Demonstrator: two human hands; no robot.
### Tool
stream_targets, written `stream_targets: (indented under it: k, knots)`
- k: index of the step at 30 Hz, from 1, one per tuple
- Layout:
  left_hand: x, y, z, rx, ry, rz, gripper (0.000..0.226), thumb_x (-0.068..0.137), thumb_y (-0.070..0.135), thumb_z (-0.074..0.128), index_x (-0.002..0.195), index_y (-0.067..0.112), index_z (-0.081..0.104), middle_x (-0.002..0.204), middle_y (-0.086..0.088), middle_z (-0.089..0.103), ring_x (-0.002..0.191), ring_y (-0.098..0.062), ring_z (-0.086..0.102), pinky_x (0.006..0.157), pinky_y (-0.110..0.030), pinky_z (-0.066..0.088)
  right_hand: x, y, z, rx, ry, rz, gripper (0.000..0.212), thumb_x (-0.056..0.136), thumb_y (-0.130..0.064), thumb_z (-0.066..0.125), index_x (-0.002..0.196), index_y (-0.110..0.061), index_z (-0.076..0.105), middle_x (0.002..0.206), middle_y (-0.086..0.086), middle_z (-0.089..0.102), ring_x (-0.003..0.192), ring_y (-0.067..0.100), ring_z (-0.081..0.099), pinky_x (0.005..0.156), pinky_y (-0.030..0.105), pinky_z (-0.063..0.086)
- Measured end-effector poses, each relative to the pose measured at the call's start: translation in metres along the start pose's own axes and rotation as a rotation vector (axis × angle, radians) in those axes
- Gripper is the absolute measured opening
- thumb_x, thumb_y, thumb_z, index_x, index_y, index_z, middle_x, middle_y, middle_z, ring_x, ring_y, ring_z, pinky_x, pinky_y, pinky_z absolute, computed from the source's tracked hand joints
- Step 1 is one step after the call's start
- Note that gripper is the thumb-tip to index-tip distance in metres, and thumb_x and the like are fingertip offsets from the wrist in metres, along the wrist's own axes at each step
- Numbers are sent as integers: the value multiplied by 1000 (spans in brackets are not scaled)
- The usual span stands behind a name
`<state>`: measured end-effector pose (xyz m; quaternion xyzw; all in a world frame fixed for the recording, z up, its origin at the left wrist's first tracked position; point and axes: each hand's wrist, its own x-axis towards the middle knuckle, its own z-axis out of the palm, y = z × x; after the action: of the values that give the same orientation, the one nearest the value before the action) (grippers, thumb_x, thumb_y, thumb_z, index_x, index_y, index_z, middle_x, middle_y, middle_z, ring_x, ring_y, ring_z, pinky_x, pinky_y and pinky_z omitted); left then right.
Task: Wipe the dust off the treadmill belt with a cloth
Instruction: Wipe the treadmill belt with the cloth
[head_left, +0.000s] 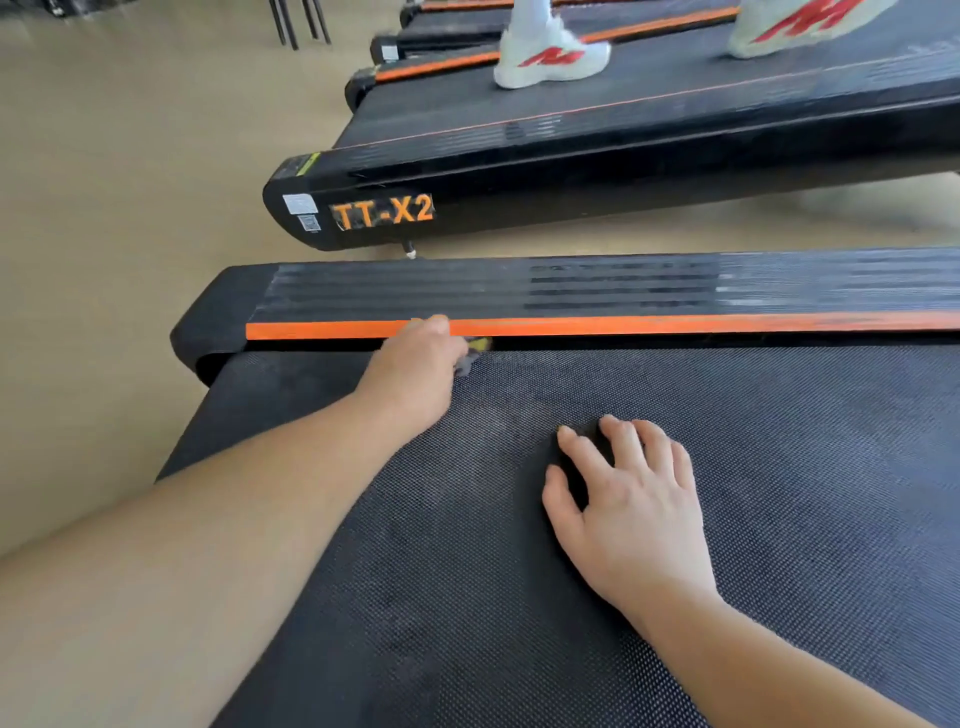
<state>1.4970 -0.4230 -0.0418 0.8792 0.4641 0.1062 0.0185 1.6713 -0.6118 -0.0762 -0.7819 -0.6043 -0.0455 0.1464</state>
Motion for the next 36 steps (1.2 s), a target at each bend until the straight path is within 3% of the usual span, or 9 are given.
stream_targets:
  k: [3, 7, 10, 13, 18, 24, 29, 34, 36]
  knots:
    - [-16, -13, -8, 59, 26, -187, 14, 91, 5, 55, 78, 10, 57, 89, -5, 46, 91, -30, 52, 67, -45, 47, -1, 1, 0, -4, 8, -2, 47, 97, -53, 47, 133, -29, 66, 133, 9, 61, 129, 39, 46, 112, 53, 34]
    - [6, 37, -3, -49, 68, -411, 15, 81, 0, 57, 77, 10, 67, 94, -10, 65, 97, -37, 62, 77, -43, 55, -1, 0, 1, 0, 16, -5, 47, 97, -52, 47, 132, -28, 67, 132, 10, 61, 129, 39, 46, 112, 53, 34]
    - [27, 102, 6, -154, 13, -238, 11, 78, 7, 58, 72, 15, 63, 84, -5, 69, 87, -33, 66, 68, -33, 50, 0, 1, 1, 1, 18, -7, 43, 97, -51, 49, 126, -26, 68, 127, 9, 61, 126, 39, 46, 110, 53, 36]
    - [39, 146, 11, -327, -114, 29, 25, 87, 8, 59, 98, 24, 75, 100, 1, 73, 97, -23, 66, 83, -30, 53, 0, 1, -1, 5, 17, -12, 38, 96, -50, 50, 115, -23, 68, 120, 8, 60, 122, 40, 48, 107, 53, 36]
    - [20, 66, 3, -342, -95, 159, 19, 84, 10, 64, 89, 24, 76, 96, 5, 68, 89, -20, 62, 82, -38, 52, 1, 5, 3, 5, 30, -8, 45, 96, -51, 50, 129, -27, 68, 131, 9, 62, 126, 40, 47, 109, 54, 37]
    - [-46, 21, -7, -335, 98, -121, 18, 90, 11, 64, 92, 25, 76, 99, 6, 67, 94, -17, 56, 82, -34, 48, 0, 0, 1, -1, 15, -7, 48, 96, -52, 48, 132, -27, 68, 134, 9, 61, 129, 39, 46, 111, 53, 36]
    - [-69, 33, -17, -371, -119, 299, 17, 90, 13, 66, 97, 26, 75, 98, 13, 65, 94, -10, 55, 86, -28, 46, 1, 0, 1, -8, 29, -7, 46, 96, -52, 50, 130, -28, 68, 131, 9, 61, 126, 39, 46, 109, 52, 36]
    - [-33, 2, -4, -166, 130, -127, 20, 86, 5, 61, 87, 19, 75, 93, 1, 67, 89, -25, 50, 75, -44, 49, 0, 1, 2, -12, 20, -10, 46, 97, -53, 48, 132, -29, 66, 132, 8, 60, 128, 37, 45, 111, 51, 35]
    - [-52, 33, -5, -200, 124, -100, 20, 85, 4, 60, 82, 20, 72, 91, 5, 67, 86, -22, 49, 73, -41, 48, 1, 2, 1, -4, 20, -9, 46, 96, -53, 48, 132, -29, 67, 131, 8, 60, 127, 37, 46, 110, 52, 36]
